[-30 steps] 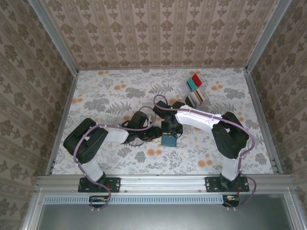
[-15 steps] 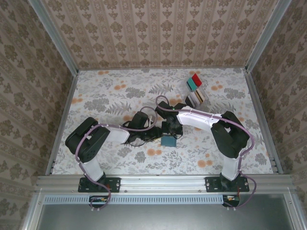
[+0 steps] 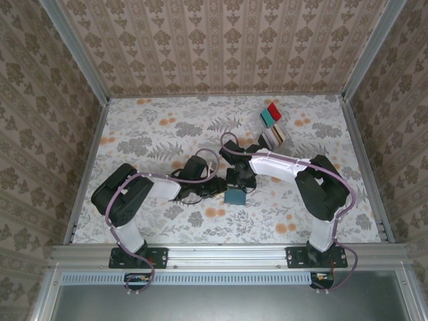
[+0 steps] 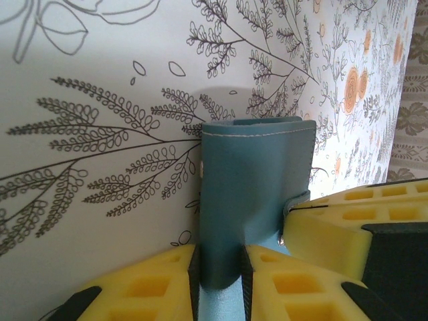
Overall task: Put the credit cards into the card holder
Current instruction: Close the button on the card holder.
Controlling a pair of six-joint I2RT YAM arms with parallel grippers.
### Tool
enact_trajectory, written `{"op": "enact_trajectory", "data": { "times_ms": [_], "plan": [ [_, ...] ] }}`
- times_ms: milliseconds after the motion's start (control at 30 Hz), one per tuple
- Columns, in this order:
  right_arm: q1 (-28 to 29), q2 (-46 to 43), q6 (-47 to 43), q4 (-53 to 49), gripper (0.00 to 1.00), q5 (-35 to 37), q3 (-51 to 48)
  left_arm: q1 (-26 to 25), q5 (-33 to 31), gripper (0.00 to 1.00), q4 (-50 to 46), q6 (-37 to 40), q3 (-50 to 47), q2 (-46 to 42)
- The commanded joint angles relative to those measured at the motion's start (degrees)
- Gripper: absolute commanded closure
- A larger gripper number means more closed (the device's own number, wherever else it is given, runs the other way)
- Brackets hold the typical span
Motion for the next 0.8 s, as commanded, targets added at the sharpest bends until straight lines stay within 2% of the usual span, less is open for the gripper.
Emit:
{"op": "enact_trajectory", "data": {
  "times_ms": [0, 300, 767],
  "plan": [
    [-0.1, -2.05, 0.97, 0.19, 1.0, 0.0, -1.2, -1.25, 1.14, 0.75, -1.27, -0.09, 0.43, 2.99],
    [0.07, -4.23, 1.35, 0.14, 1.0, -0.05, -1.78, -1.25, 1.13, 0.75, -1.58, -0.02, 0.69, 3.2],
    [0.16, -1.76, 1.94, 1.28, 1.0, -1.51, -2.95, -1.13, 0.98, 0.75, -1.63, -0.16, 0.93, 3.2]
  ]
}}
